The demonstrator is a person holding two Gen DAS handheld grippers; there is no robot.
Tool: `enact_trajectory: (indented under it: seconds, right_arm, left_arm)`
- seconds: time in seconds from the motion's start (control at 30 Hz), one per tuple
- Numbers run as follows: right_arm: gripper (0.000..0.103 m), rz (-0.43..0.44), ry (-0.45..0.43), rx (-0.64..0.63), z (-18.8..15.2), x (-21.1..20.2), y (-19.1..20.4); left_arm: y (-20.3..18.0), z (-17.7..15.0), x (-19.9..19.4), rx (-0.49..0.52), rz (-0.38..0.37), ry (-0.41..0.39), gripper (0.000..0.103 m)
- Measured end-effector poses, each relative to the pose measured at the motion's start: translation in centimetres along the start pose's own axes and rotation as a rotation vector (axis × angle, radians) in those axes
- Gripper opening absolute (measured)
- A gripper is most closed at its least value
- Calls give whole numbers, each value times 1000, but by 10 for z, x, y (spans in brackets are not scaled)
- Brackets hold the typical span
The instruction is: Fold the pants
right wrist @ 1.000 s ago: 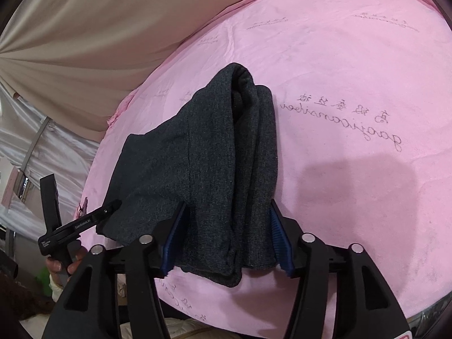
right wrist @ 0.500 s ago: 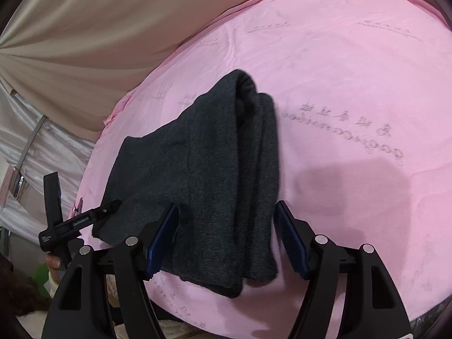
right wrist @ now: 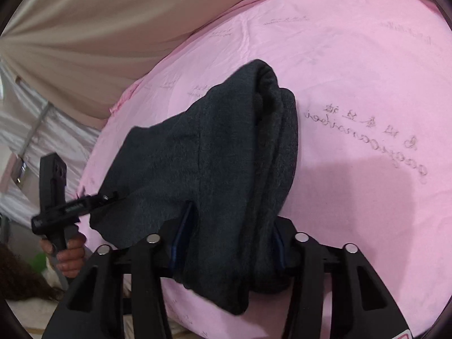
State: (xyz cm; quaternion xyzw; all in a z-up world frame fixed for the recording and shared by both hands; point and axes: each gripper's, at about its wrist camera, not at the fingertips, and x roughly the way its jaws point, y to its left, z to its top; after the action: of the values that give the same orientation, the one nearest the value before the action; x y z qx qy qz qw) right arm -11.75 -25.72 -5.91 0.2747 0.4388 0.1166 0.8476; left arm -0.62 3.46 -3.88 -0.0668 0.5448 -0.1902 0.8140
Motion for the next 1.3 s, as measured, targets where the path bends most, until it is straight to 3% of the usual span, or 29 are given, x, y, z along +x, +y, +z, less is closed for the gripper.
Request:
enact_trajectory:
  seconds: [0.1, 0.2, 0.37, 0.67, 0.87, 1.03, 1.1, 1.17, 1.3]
  right_arm:
    - [29, -2, -25, -5, 1, -5, 7]
    - [27, 11, -56, -20, 3, -21, 19]
    - [26, 41, -160, -141, 9, -73, 66]
    - [26, 107, -578, -490, 43, -218, 186]
    - [26, 119, -808, -662, 93, -262, 247]
    - [26, 146, -899, -675, 172, -250, 262]
    - [26, 157, -900, -650, 207, -231, 258]
    - [26, 174, -865, -604, 245, -203, 246]
    - [26, 157, -752, -520, 308, -125, 211]
  left_arm:
    - [0, 5, -6, -9, -10, -8, 21]
    - [-10, 5, -30, 29, -10, -70, 20]
    - [-42, 0, -101, 134, -67, -216, 19]
    - [-83, 11, -279, 309, -108, -658, 19]
    - [-101, 43, -367, 360, -76, -987, 20]
    - [-102, 94, -381, 333, -62, -1119, 20]
    - [-97, 121, -376, 313, -14, -1148, 20]
    - [-94, 150, -357, 291, 18, -1136, 21]
    - [-79, 226, -278, 245, 102, -1019, 21]
